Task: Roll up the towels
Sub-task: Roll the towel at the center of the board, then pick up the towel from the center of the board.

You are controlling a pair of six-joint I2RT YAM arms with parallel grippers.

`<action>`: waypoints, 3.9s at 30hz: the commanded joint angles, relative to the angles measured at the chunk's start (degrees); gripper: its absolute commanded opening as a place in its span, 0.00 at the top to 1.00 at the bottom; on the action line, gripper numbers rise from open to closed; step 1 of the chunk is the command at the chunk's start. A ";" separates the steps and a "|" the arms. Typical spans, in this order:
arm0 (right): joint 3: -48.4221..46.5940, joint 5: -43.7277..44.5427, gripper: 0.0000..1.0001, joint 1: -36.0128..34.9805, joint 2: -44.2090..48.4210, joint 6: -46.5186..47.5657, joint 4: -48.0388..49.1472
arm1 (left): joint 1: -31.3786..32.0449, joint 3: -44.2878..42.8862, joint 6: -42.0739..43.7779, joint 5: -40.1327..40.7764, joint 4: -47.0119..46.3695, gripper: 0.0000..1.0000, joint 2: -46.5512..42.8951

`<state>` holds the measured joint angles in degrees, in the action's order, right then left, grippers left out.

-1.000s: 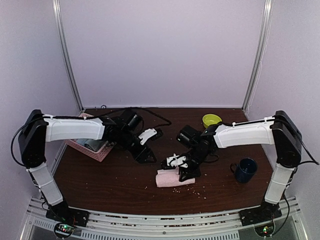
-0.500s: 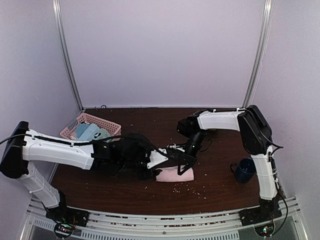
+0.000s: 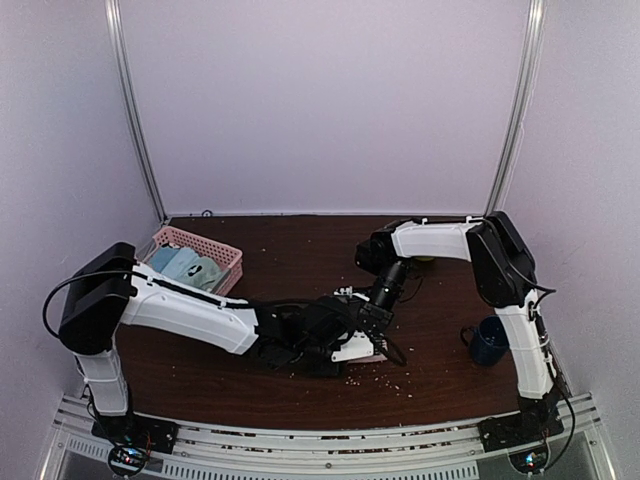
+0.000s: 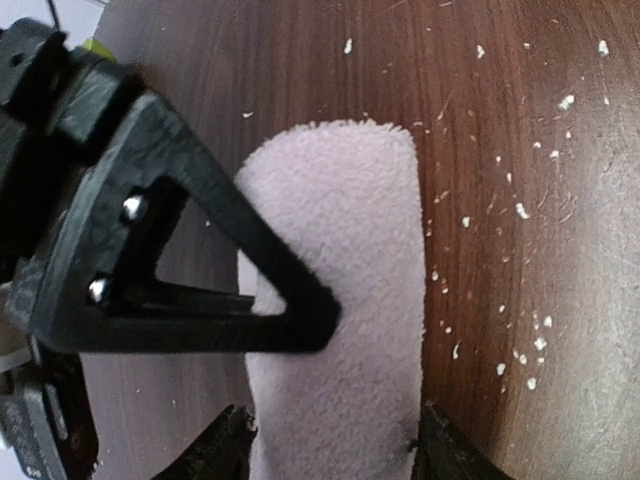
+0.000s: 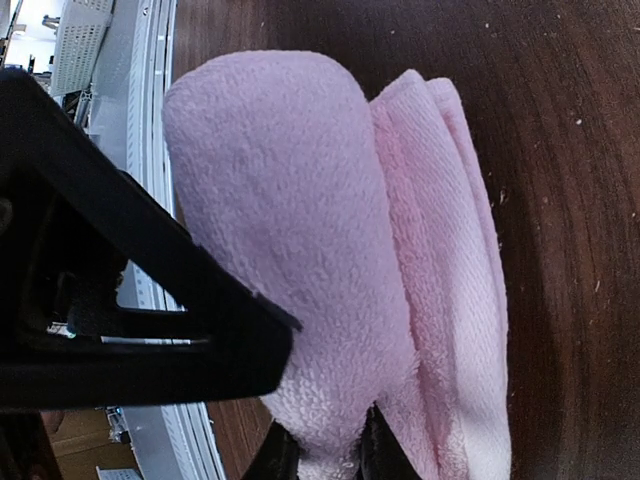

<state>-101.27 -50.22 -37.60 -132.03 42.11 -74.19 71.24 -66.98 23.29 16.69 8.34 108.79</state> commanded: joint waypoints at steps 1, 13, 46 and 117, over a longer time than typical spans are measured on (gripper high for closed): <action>1.27 6.04 0.83 -0.10 -3.76 -0.13 1.49 | -0.23 -4.22 0.89 -4.13 1.76 0.42 4.04; -1.07 3.06 0.62 1.42 9.38 -2.36 -0.07 | -1.26 -4.86 -2.37 -2.46 4.03 0.53 9.99; 42.75 29.16 0.52 -8.46 61.45 -0.57 26.11 | -17.50 -22.67 -18.72 -49.78 24.12 0.60 25.41; -9.04 15.50 0.68 -1.74 -8.39 -0.35 -3.55 | -7.67 16.54 -1.02 -10.47 -16.24 0.37 -28.14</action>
<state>-107.55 -36.14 -40.03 -131.68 46.19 -71.11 54.28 -49.78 7.92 5.89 -9.08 76.64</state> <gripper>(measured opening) 0.322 0.636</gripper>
